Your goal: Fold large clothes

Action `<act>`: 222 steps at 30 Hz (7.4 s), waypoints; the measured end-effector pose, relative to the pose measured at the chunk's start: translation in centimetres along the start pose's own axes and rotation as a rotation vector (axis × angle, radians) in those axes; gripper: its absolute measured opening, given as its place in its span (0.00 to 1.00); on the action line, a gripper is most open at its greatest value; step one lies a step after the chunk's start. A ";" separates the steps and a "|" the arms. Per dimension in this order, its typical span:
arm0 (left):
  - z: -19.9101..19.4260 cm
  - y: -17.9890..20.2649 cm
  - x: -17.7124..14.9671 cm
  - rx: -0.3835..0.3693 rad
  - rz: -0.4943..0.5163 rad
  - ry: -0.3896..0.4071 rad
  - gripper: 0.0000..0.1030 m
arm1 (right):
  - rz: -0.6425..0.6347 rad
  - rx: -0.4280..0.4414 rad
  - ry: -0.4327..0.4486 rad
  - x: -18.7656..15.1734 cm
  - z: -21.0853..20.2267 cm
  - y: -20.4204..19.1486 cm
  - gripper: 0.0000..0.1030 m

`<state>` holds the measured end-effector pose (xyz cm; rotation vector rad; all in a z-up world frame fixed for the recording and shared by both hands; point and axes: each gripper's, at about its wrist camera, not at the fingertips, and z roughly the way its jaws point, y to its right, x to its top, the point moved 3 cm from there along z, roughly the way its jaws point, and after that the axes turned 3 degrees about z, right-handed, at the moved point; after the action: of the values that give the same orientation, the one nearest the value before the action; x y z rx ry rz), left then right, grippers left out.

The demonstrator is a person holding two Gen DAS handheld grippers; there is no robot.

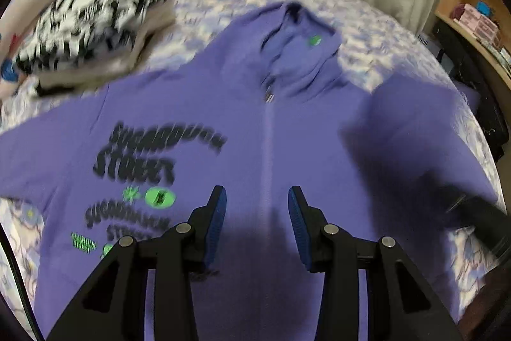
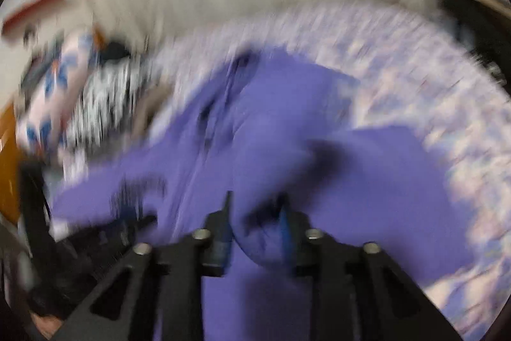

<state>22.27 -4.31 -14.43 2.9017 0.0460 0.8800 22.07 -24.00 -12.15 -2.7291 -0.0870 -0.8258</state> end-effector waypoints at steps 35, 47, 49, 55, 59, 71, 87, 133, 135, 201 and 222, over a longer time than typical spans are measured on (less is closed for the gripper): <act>2.6 0.1 -0.5 -0.616 -0.314 -0.125 0.64 | 0.216 0.113 -0.007 -9.5 -2.8 3.8 0.44; 4.1 0.6 -1.3 -0.567 -0.265 -0.159 0.73 | 0.217 0.118 0.001 -9.6 -2.7 3.8 0.44; 4.3 1.1 -1.4 -0.566 -0.245 -0.152 0.72 | 0.215 0.115 -0.003 -9.6 -2.6 3.7 0.44; 5.3 4.3 -0.4 -0.572 -0.137 -0.146 0.15 | 0.207 0.104 0.001 -9.7 -2.4 3.6 0.44; 3.1 6.0 1.6 -0.453 0.011 -0.057 0.13 | 0.202 0.087 -0.006 -9.6 -2.6 3.5 0.44; -4.4 -2.7 8.1 -0.156 0.116 0.223 0.20 | 0.193 -0.077 0.081 -7.2 -6.5 5.8 0.45; 6.4 -9.6 5.4 -0.227 -0.075 -0.057 0.55 | 0.293 -0.080 -0.024 -0.2 -2.0 11.4 0.45; 5.4 -0.5 0.4 -0.038 0.207 -0.026 0.42 | 0.014 -0.282 -0.027 -2.3 1.7 4.5 0.34; 5.4 -1.0 0.7 -0.069 0.178 -0.033 0.42 | 0.040 -0.297 -0.019 -2.7 0.7 6.7 0.28; -8.7 -41.0 -9.5 0.007 -0.445 -0.004 0.65 | -0.206 0.093 -0.050 -6.9 2.9 -28.3 0.35; -6.0 -46.8 -3.0 0.102 -0.483 0.147 0.05 | -0.155 0.075 -0.117 -6.3 8.6 -28.4 0.35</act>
<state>16.52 42.58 -16.41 2.7101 0.7857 1.0088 17.46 5.81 -15.16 -2.7240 -0.3503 -0.6864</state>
